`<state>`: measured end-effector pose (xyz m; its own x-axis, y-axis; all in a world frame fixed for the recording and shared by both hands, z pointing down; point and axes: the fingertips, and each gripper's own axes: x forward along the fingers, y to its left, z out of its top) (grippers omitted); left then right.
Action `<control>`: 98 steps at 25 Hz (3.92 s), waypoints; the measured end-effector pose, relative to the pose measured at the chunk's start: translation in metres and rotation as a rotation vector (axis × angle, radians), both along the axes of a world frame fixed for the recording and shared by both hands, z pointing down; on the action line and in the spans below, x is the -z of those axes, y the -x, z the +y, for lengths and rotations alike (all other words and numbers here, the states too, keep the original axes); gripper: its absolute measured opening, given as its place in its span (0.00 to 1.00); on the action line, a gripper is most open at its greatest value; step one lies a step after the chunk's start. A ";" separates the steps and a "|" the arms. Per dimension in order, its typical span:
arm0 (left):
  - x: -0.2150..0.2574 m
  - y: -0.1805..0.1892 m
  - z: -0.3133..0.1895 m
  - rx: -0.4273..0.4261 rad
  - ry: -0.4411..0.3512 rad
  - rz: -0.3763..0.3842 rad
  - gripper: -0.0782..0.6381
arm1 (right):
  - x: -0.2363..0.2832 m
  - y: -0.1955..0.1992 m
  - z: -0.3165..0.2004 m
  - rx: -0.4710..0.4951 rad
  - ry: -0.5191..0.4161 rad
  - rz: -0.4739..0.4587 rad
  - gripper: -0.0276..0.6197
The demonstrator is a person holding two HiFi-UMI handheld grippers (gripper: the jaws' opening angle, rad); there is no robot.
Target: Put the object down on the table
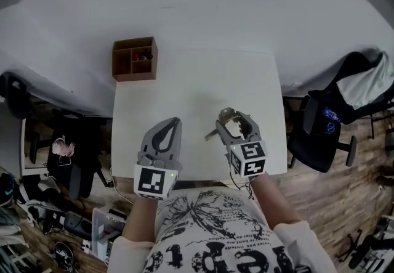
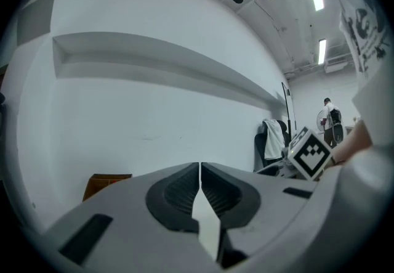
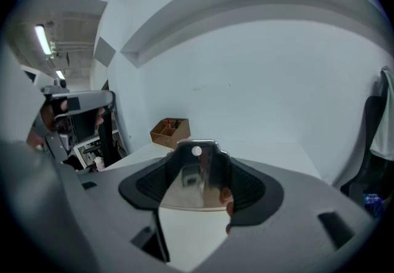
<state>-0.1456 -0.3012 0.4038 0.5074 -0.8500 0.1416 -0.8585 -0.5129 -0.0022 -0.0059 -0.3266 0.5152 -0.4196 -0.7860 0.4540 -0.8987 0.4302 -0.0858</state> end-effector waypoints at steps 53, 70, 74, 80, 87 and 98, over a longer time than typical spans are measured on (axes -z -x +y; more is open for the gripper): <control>-0.047 0.045 -0.042 0.022 0.053 -0.021 0.13 | -0.019 0.036 -0.061 -0.074 -0.043 -0.062 0.28; 0.016 0.027 -0.025 0.068 -0.077 -0.018 0.13 | 0.112 0.002 -0.018 0.023 -0.451 -0.172 0.03; 0.021 0.021 -0.019 0.067 -0.096 -0.024 0.13 | 0.116 -0.002 -0.014 0.038 -0.456 -0.160 0.03; 0.025 0.017 -0.010 0.069 -0.106 -0.034 0.13 | 0.119 0.007 -0.007 0.105 -0.443 -0.183 0.03; 0.029 0.019 -0.005 0.077 -0.132 -0.039 0.13 | 0.116 0.017 -0.002 0.142 -0.419 -0.165 0.03; 0.025 0.018 -0.012 0.078 -0.119 -0.042 0.13 | 0.111 0.024 -0.004 0.158 -0.402 -0.127 0.02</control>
<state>-0.1633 -0.3134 0.3787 0.4353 -0.8985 0.0571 -0.8933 -0.4390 -0.0962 -0.0296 -0.3304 0.4043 -0.5815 -0.8111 0.0624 -0.8123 0.5832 0.0111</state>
